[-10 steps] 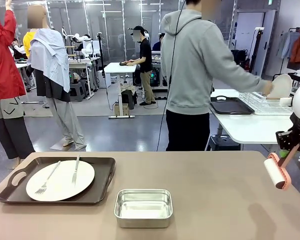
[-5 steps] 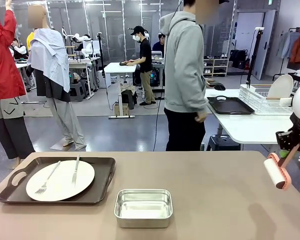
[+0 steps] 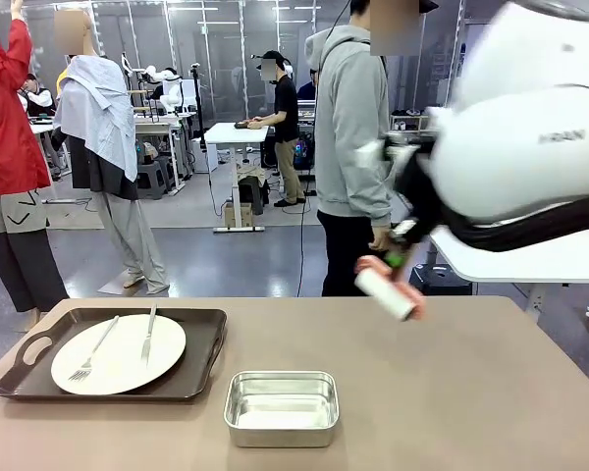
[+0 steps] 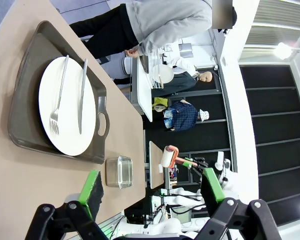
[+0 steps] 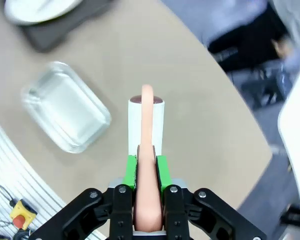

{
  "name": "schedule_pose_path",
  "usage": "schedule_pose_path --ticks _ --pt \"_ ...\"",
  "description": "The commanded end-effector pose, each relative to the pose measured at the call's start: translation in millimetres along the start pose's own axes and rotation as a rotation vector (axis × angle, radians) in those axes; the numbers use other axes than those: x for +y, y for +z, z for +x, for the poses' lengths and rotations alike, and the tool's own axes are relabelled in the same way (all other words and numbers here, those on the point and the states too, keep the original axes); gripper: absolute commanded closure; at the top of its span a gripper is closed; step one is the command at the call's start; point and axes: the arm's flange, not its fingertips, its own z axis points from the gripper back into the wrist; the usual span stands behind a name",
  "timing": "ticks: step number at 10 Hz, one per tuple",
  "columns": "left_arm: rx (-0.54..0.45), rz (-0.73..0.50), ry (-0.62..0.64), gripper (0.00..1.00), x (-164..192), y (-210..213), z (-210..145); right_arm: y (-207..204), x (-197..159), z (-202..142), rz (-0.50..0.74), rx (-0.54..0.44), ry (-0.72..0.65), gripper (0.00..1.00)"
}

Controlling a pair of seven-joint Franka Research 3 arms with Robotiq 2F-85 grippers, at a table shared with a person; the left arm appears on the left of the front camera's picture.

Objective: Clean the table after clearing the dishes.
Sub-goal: Place the Lint Roller back on top of the Airtight Container.

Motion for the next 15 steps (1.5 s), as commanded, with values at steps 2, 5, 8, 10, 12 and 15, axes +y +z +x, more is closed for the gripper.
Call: schedule_pose_path --ticks 2,5,8,10,12,15 --pt "0.013 -0.010 -0.017 0.00 0 4 0 -36 104 52 0.114 0.019 0.800 0.80" --pt "0.013 -0.010 -0.017 0.00 0 4 0 -62 147 65 0.118 0.003 0.909 0.80" --pt "0.013 -0.010 -0.017 0.00 0 4 0 -52 168 53 0.177 0.045 0.657 0.80" --pt "0.013 -0.010 -0.017 0.00 0 4 0 -60 165 59 0.181 0.048 0.723 0.80" --pt "0.013 -0.010 -0.017 0.00 0 4 0 -77 147 81 0.335 0.149 0.674 0.80" --pt "0.013 -0.010 -0.017 0.00 0 4 0 -119 132 111 0.417 0.237 0.659 0.80"
